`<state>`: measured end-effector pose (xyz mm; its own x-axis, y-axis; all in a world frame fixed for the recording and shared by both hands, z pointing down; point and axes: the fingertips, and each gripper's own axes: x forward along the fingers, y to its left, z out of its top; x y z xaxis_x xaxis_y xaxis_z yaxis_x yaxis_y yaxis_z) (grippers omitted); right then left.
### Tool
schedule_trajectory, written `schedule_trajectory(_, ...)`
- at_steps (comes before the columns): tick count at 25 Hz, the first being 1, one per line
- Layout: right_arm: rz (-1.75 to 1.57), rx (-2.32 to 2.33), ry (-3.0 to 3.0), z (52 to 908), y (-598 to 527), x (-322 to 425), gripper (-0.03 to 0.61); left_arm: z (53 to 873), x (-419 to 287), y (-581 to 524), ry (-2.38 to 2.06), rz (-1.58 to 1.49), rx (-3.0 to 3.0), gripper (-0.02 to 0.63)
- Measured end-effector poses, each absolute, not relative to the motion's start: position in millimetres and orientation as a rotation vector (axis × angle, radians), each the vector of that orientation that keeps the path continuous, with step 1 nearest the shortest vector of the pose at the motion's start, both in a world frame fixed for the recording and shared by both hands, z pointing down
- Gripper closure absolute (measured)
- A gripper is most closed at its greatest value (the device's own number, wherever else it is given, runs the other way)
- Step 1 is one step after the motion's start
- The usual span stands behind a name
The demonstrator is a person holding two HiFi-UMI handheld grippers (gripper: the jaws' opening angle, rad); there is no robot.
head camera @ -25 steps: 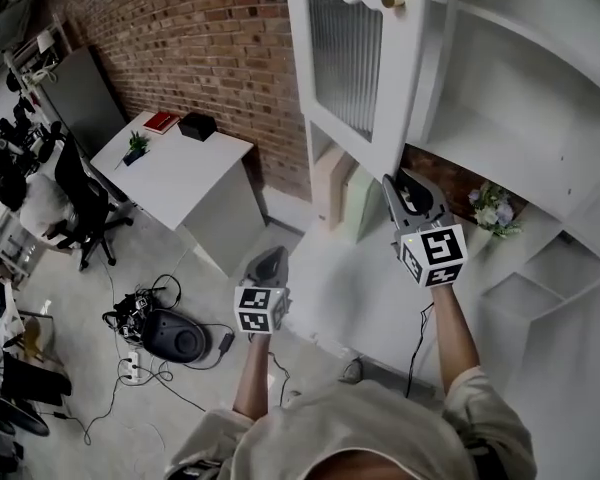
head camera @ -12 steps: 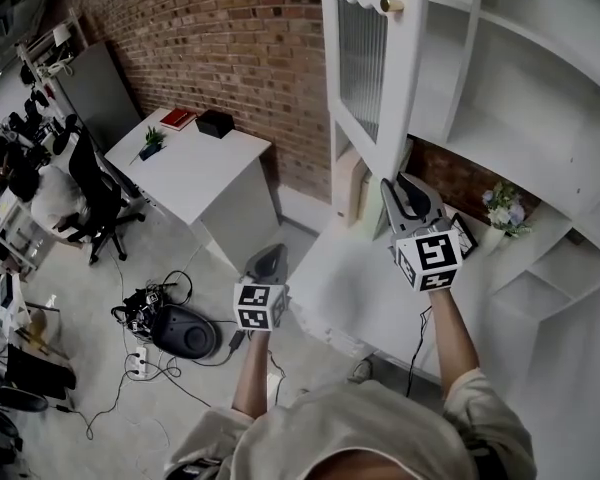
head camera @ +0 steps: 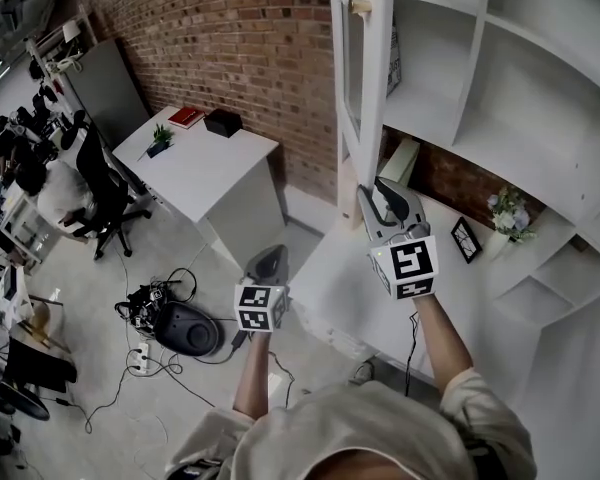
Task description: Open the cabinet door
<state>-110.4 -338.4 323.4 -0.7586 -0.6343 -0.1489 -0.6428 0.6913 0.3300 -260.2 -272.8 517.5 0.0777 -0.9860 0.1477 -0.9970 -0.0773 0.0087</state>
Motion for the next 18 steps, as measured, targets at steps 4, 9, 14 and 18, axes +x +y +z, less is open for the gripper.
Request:
schedule_trajectory(4, 0.592, -1.035, 2.883, 322.1, -327.5, -128.2, 0.465, 515.6, -267.9, -266.2, -2.092, 0.151, 2.193, 0.588)
schedule_trajectory(9, 0.618, -1.011, 2.88, 320.8, -320.3, -151.2, 0.457, 515.1, -286.9, -255.6, -2.149, 0.155, 2.129, 0.588)
schedule_trajectory(14, 0.632, -0.998, 2.871, 324.1, -314.8, -166.3, 0.454, 519.1, -299.5, -244.9, -2.193, 0.158, 2.077, 0.588)
schedule_trajectory(18, 0.63, -0.956, 2.883, 322.2, -311.1, -181.7, 0.453, 517.7, -304.4, -239.3, -2.217, 0.153, 2.051, 0.588)
